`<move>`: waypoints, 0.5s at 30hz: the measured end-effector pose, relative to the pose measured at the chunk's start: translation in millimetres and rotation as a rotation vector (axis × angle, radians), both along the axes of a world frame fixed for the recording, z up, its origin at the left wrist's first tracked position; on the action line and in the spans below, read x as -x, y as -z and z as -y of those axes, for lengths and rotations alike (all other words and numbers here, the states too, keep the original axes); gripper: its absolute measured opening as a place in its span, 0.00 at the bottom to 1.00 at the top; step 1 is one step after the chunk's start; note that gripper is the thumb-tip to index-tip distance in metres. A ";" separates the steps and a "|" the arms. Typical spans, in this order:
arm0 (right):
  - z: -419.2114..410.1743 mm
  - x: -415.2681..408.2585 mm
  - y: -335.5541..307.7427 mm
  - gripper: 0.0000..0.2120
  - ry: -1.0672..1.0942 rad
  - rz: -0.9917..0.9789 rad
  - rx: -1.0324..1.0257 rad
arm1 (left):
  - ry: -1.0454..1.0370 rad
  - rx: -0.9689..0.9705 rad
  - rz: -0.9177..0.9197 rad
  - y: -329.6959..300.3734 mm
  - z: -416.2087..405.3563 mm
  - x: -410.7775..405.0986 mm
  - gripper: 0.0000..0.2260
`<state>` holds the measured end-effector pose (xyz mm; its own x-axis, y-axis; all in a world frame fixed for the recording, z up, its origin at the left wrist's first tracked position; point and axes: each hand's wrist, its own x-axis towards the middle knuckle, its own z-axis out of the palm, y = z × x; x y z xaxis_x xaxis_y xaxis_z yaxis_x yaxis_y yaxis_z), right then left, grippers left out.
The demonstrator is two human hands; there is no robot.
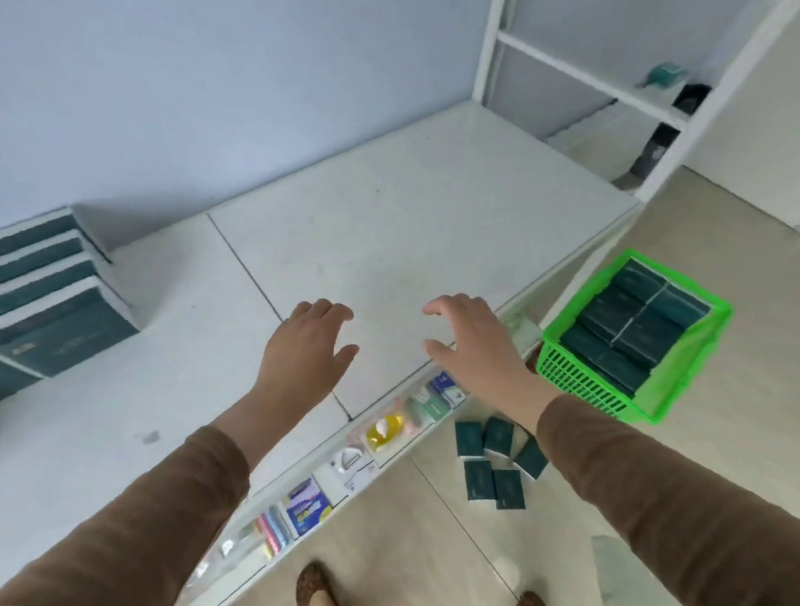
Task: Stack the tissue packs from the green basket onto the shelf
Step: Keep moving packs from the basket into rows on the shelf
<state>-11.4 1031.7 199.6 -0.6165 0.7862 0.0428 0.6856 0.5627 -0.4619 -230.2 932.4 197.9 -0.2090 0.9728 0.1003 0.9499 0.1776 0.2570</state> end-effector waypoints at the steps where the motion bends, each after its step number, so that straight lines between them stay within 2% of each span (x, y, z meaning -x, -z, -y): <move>1: -6.8 -29.1 3.9 0.18 0.018 0.011 -0.004 | 0.025 0.004 0.007 3.7 -12.5 -27.9 0.18; 8: -56.8 -222.4 33.4 0.19 0.111 0.070 0.057 | 0.105 0.087 0.112 41.0 -77.2 -211.6 0.17; 15: -116.9 -331.6 63.2 0.18 0.216 0.104 0.171 | 0.163 0.175 0.164 69.7 -151.0 -317.2 0.18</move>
<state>320.2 1148.7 136.4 -0.4286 0.8899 -0.1559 0.8294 0.3192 -0.4585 87.0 1083.4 128.2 -0.0481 0.9944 -0.0940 0.9179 0.0811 0.3884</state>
